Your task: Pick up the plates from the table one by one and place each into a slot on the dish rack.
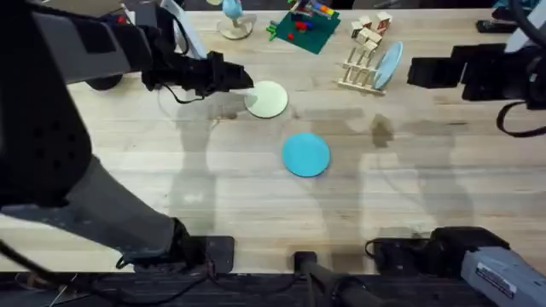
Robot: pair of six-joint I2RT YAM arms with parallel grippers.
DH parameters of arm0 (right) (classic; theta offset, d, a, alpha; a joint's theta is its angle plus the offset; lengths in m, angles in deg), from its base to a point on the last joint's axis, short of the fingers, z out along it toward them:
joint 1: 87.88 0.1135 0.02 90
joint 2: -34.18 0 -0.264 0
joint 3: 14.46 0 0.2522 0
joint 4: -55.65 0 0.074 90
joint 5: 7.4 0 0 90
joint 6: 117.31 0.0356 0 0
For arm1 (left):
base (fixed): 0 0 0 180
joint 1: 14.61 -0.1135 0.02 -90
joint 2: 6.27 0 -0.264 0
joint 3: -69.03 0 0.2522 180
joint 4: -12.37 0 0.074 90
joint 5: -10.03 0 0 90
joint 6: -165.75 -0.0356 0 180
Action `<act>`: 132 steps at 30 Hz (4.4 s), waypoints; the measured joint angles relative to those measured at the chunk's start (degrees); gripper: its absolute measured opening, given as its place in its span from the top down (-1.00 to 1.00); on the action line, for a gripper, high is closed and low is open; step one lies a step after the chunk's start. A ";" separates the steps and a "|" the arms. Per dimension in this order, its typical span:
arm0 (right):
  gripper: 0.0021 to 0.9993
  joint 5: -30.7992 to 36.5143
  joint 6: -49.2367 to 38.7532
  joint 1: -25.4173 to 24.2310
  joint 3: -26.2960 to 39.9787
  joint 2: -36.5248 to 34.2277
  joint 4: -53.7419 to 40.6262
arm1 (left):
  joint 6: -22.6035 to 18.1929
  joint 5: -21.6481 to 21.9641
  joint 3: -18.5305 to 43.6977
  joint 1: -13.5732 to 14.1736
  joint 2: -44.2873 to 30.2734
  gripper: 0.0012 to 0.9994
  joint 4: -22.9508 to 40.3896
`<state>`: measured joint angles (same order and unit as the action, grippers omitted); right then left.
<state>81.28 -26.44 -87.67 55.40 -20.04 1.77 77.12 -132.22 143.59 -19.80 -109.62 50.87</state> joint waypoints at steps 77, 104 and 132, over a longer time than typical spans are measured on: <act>-0.99 -20.36 24.26 18.23 0.11 -33.58 32.93 | -0.11 -5.41 1.86 0.63 -11.78 0.92 -2.67; -0.79 -17.74 44.28 27.82 0.22 -51.08 52.01 | -0.11 -5.43 1.86 0.63 -11.79 0.92 -2.67; 0.94 -16.03 45.78 29.42 0.42 -50.50 50.61 | -0.16 -3.99 1.80 0.21 -10.24 0.92 -0.72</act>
<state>65.25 19.33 -58.25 55.82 -70.54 52.38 76.96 -136.22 145.38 -19.59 -119.86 50.16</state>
